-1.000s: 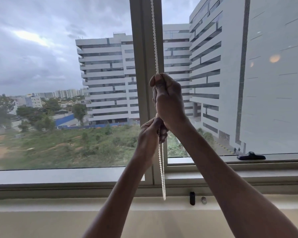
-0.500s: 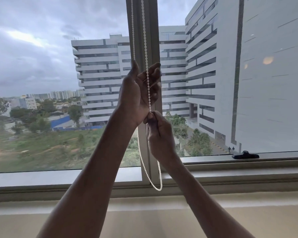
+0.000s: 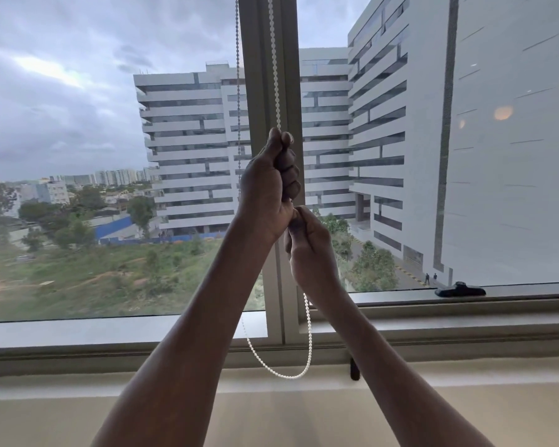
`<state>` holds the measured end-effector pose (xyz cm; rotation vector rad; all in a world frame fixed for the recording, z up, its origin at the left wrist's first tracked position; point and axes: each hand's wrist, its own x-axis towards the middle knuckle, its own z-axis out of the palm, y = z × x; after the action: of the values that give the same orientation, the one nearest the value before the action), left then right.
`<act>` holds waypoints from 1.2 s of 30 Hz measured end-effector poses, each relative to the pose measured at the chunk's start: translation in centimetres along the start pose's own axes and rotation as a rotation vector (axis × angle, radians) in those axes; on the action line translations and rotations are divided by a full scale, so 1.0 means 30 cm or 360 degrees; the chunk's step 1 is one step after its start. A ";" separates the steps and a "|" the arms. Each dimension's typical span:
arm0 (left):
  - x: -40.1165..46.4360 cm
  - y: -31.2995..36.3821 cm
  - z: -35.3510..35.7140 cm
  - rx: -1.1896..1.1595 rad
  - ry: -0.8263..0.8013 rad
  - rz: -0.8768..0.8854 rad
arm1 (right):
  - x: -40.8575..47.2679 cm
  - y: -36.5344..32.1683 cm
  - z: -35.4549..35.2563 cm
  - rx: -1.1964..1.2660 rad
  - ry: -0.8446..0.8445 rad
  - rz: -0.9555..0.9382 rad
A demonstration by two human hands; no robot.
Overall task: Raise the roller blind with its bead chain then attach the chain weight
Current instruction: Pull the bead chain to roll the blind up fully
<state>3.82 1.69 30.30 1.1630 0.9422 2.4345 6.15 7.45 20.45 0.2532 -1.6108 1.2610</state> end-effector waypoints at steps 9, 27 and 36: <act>-0.005 -0.002 -0.040 -0.0014 0.0023 0.0132 | 0.113 -0.065 -0.086 0.0298 -0.0386 0.0361; -0.125 -0.238 -0.115 0.0347 0.0190 0.0254 | 0.251 -0.215 0.002 0.0702 -0.0134 0.0405; -0.101 -0.228 -0.142 0.0486 0.0221 0.0200 | 0.252 -0.190 0.012 0.0811 -0.0137 0.0407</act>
<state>2.30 3.42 21.99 1.1920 1.3601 2.5620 6.44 7.73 29.91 0.4311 -1.3989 1.8757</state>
